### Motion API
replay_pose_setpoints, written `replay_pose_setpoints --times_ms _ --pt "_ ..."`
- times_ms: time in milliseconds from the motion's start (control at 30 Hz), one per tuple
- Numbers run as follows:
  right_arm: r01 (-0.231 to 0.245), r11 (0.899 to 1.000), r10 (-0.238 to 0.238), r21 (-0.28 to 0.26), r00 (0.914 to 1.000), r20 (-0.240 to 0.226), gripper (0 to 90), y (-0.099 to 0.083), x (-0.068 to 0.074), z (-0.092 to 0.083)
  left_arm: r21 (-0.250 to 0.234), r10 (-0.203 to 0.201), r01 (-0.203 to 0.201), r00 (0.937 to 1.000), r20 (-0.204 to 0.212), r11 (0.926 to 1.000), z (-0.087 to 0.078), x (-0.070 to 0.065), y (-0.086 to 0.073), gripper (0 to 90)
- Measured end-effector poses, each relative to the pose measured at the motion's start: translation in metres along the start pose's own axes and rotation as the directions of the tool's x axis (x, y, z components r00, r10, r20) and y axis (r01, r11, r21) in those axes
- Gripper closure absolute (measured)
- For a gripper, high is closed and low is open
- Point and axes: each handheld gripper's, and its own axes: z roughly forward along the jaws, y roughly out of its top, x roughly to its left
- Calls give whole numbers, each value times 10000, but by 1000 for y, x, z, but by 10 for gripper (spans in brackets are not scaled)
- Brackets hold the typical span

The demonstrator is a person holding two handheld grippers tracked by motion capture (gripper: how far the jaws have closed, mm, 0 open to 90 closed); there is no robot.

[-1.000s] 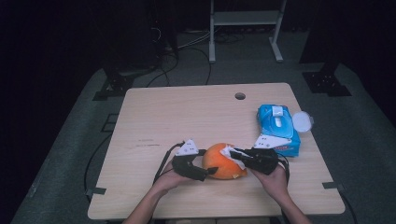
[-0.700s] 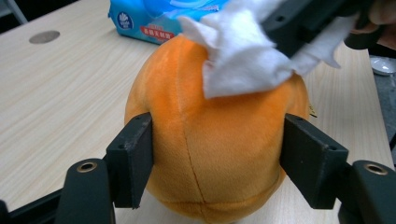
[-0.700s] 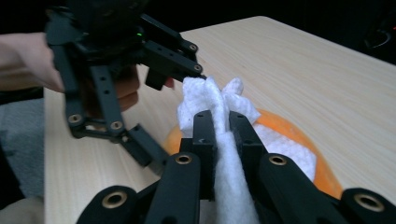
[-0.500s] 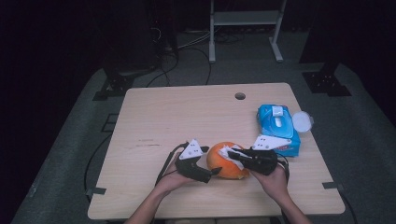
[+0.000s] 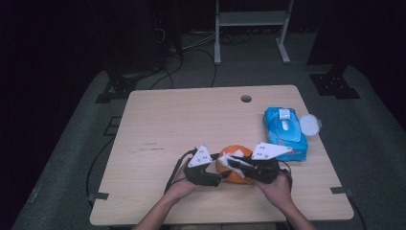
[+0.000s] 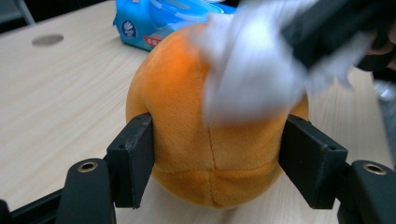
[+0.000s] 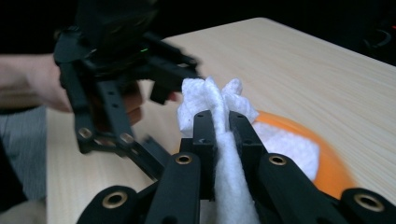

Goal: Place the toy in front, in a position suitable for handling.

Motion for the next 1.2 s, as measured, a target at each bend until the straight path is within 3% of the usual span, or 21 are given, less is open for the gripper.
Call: replay_pose_setpoints --times_ms 67,133,400,500,567,633,767,867,1000,1067,1200 --pt "404 9990 -404 183 9992 25 818 1 7 6 107 312 -311 9995 -71 9995 0 -3 0 313" --pt "434 9988 -437 214 9989 141 818 2 6 4 72 373 -372 9993 -75 9993 0 -2 -1 314" --pt "-733 9971 748 -203 9932 889 817 -8 -31 -22 208 224 -225 9997 28 9995 0 3 -6 300" --pt "-1058 9942 1072 -207 9908 830 817 -14 -36 -24 211 -307 301 9991 291 9993 2 7 -8 233" --pt "-980 9951 989 -151 9921 767 817 -14 -34 -21 286 -1254 1238 9899 662 9919 5 11 -10 148" --pt "-822 9966 828 -105 9937 754 816 -13 -32 -19 256 -1453 1438 9869 695 9893 6 12 -12 146" --pt "-521 9986 529 -110 9951 837 816 -9 -24 -18 167 -1062 1056 9936 391 9943 3 8 -8 269" --pt "-18 10000 15 44 9970 775 816 -2 -11 -14 225 -267 264 9995 143 9994 3 -1 -3 280" --pt "606 9976 -621 339 9970 465 816 2 8 0 441 679 -674 9976 -93 9967 4 -12 0 279" --pt "781 9960 -801 426 9956 480 817 2 11 4 496 782 -778 9969 -76 9957 4 -11 -1 279" --pt "471 9983 -492 343 9968 625 818 2 0 -3 608 759 -767 9970 153 9952 4 -7 -6 278"
